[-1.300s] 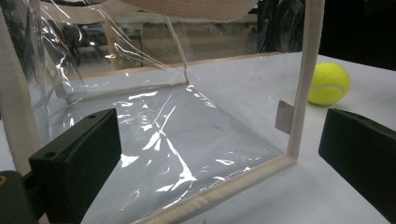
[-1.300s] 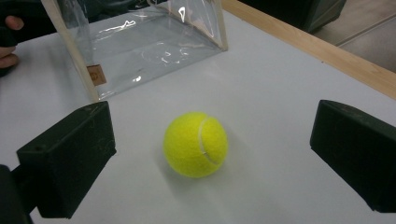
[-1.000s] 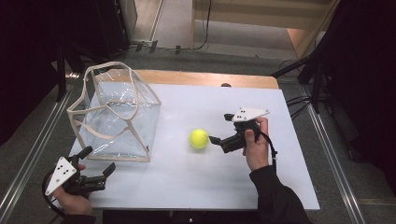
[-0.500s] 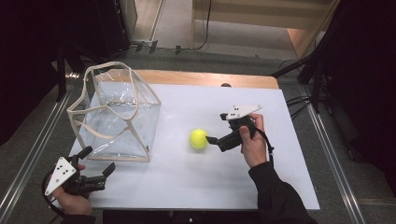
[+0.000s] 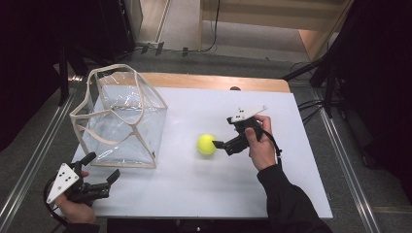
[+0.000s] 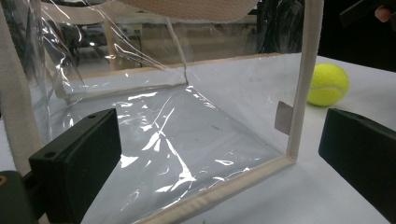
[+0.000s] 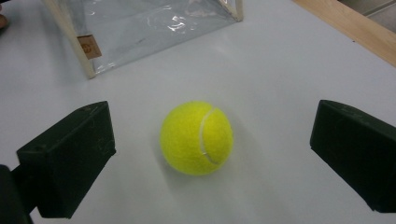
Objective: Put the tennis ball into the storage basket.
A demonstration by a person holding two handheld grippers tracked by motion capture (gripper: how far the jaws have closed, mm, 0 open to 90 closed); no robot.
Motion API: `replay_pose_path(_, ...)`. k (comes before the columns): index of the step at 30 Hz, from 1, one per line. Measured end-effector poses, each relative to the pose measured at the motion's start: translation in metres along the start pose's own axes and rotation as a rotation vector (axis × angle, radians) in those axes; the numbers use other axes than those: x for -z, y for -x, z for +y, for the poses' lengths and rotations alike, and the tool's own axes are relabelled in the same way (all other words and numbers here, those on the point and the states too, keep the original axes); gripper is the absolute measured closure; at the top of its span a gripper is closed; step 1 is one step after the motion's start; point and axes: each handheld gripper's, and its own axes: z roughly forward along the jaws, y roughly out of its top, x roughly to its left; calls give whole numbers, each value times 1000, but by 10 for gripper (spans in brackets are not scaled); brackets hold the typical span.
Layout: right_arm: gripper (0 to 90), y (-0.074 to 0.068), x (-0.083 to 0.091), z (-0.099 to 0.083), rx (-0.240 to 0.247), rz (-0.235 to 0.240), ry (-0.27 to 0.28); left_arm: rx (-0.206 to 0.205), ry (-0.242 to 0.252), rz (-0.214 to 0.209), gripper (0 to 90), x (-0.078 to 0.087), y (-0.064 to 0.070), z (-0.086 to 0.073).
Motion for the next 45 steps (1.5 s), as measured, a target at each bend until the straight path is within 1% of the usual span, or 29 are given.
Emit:
replay_pose_path(4, 0, 1, -2, 2, 0, 4, -15, 0, 0, 0, 0, 0, 0, 0)
replay_pose_path(7, 0, 1, -5, 5, 8, 20, -39, -1, -2, 0, 0, 0, 0, 0)
replay_pose_path(8, 0, 2, -6, 5, 18, 32, -46, -2, -3, 1, 0, 0, 0, 0)
replay_pose_path(9, 0, 1, -7, 6, 17, 41, -56, -4, -3, 0, 0, 0, 0, 0)
replay_pose_path(14, 0, -1, -15, 10, 43, 72, -102, -4, -3, 0, 0, 0, 1, 0)
replay_pose_path(17, 0, -1, -19, 11, 45, 85, -123, -4, -4, -1, 0, 0, 1, 0)
replay_pose_path(21, 0, -1, -24, 12, 30, 97, -139, -4, -4, -1, 0, 0, 1, 0)
replay_pose_path(22, 0, -1, -25, 12, 17, 87, -153, -4, -3, -1, 0, 0, 1, 0)
replay_pose_path(23, 0, -1, -26, 13, 10, 88, -156, -4, -4, -2, 0, 0, 1, 0)
replay_pose_path(24, 0, -1, -27, 14, 10, 101, -163, -5, -4, -2, 0, 0, 1, 0)
replay_pose_path(26, 0, -1, -30, 15, 9, 90, -179, -5, -4, -2, 0, 0, 1, 0)
replay_pose_path(27, 0, -2, -31, 16, 6, 94, -185, -4, -4, -1, 0, 0, 1, 0)
replay_pose_path(28, 0, -2, -33, 16, 22, 92, -193, -4, -3, -2, 0, 0, 1, 0)
replay_pose_path(29, 0, -2, -34, 17, 24, 80, -204, -4, -4, -2, 0, 0, 1, 0)
replay_pose_path(33, 0, -4, -39, 19, 45, 84, -249, -3, -3, -2, 0, 0, 1, 0)
replay_pose_path(37, 0, -5, -45, 21, 51, 86, -292, -3, -5, -4, 0, -1, 0, 0)
replay_pose_path(40, 0, -5, -50, 22, 66, 78, -331, -1, -2, -5, 0, -1, 0, 0)
replay_pose_path(42, 3, -5, -53, 23, 61, 69, -360, 0, -1, -6, 0, -1, 0, 0)
replay_pose_path(43, 47, -5, -55, 24, 61, 62, -363, -1, -1, -6, 0, -1, 0, 0)
replay_pose_path(44, 68, -6, -56, 24, 55, 55, -374, -1, -2, -5, 0, -1, 0, 0)
replay_pose_path(45, 67, -6, -58, 24, 57, 50, -379, 1, -2, -5, 0, -1, 0, 0)
